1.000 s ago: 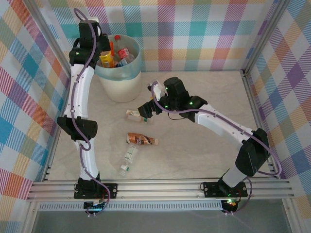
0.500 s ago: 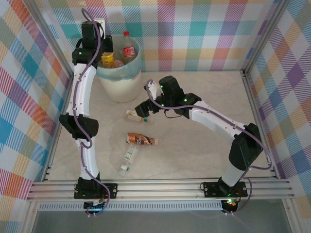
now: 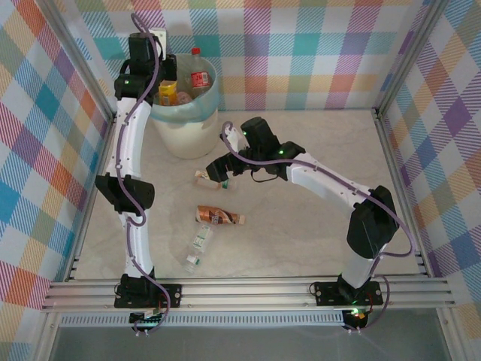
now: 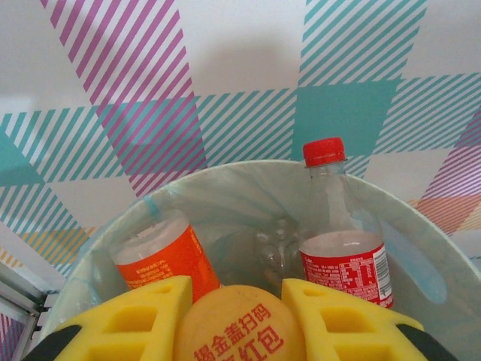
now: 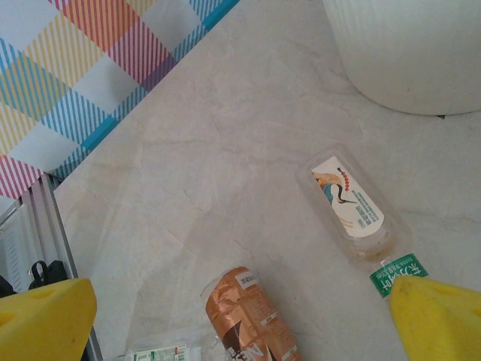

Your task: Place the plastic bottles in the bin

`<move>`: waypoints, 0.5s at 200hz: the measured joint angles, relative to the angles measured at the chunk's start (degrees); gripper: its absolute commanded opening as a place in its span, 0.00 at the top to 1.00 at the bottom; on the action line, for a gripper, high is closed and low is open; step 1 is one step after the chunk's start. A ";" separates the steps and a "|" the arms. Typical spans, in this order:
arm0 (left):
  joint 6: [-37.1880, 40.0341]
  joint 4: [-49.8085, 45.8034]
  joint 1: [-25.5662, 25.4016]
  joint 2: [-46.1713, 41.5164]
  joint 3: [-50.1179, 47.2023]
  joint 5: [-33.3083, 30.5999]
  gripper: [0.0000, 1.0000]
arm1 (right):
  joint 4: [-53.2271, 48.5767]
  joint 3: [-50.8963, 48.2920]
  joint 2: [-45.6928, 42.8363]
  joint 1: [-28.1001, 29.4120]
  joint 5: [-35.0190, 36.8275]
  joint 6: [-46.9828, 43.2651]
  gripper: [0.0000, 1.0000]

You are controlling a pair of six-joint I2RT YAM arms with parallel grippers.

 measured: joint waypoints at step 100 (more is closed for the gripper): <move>-12.09 -7.58 0.46 -8.35 -3.67 3.43 1.00 | -0.76 0.20 0.00 0.00 -0.15 0.44 0.00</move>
